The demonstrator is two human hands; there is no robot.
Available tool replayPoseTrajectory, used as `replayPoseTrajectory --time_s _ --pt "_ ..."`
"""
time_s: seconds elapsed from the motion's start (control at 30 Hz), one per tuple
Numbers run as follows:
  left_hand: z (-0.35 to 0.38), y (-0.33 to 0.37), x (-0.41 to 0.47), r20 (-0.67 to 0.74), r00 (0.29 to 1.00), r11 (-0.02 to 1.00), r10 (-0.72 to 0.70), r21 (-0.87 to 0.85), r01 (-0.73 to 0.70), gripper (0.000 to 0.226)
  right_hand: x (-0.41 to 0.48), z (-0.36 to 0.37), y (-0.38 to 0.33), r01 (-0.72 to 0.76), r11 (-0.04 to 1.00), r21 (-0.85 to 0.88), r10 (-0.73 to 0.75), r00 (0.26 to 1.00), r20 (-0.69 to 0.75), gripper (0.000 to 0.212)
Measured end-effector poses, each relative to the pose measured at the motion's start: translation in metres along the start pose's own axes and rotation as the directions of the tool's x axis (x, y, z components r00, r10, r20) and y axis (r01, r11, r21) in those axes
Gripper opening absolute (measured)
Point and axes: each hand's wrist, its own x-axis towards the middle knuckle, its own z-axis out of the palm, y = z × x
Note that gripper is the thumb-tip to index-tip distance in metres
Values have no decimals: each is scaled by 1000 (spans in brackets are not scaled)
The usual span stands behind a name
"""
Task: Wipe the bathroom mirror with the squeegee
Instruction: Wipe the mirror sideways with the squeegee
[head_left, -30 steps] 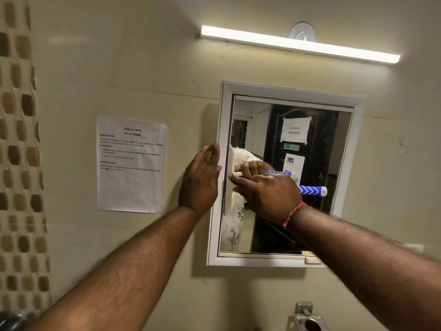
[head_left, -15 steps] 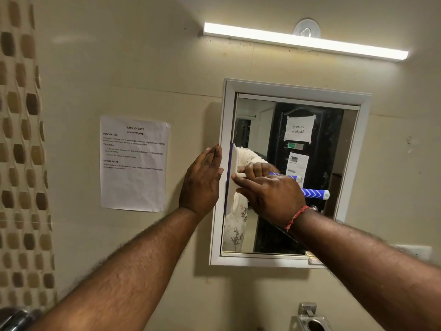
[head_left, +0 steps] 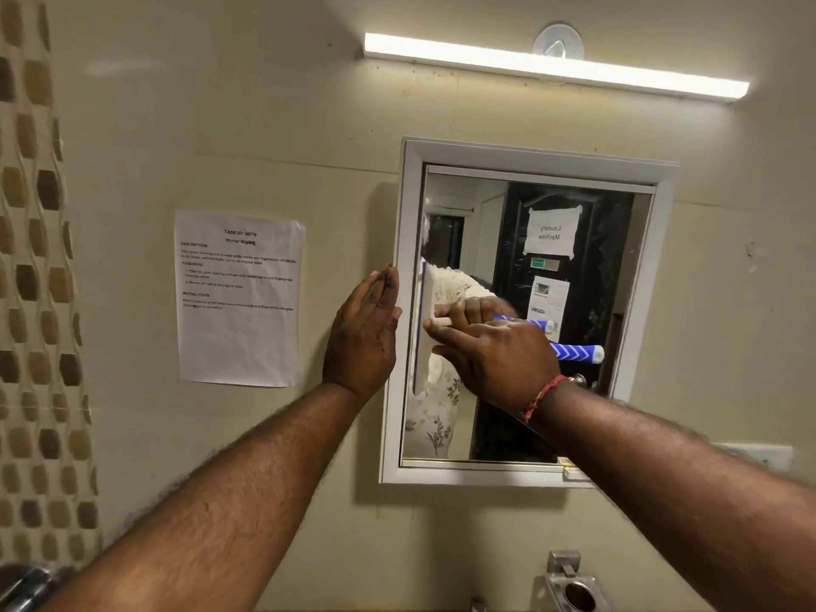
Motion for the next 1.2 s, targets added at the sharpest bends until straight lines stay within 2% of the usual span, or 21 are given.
replayPoseTrajectory --time_s 0.2,0.37,0.47,0.57,0.63,0.7,0.8,0.97,1.2 --pt "3 3 -2 -17 1000 1000 9 -5 -9 58 3 4 -2 21 1000 -13 -20 999 42 45" --pt "1 4 -5 -22 999 999 27 22 -26 57 1 6 7 34 999 -10 -34 999 1 41" --pt "-16 -15 -7 -44 998 997 43 61 -40 56 1 2 10 24 1000 -16 -23 998 59 43" --pt "-19 -22 -7 -63 998 996 5 85 0 56 -21 -10 31 -10 999 -35 13 996 85 44" --pt "22 38 2 -30 995 996 94 -6 -94 55 -89 -52 91 -122 992 -45 123 992 28 41" --pt "23 36 -2 -63 997 999 52 16 -51 55 -105 -53 109 -115 993 -41 115 993 4 39" --pt "13 12 -12 -107 994 999 30 41 -26 54 -114 -44 118 -127 989 -82 133 988 75 39" --pt "10 11 -19 -107 994 998 -4 65 11 55 -145 -44 157 -178 966 -188 200 974 105 42" --pt "11 17 -25 -92 993 995 -80 60 86 57 -159 -38 172 -186 957 -225 206 976 66 39"
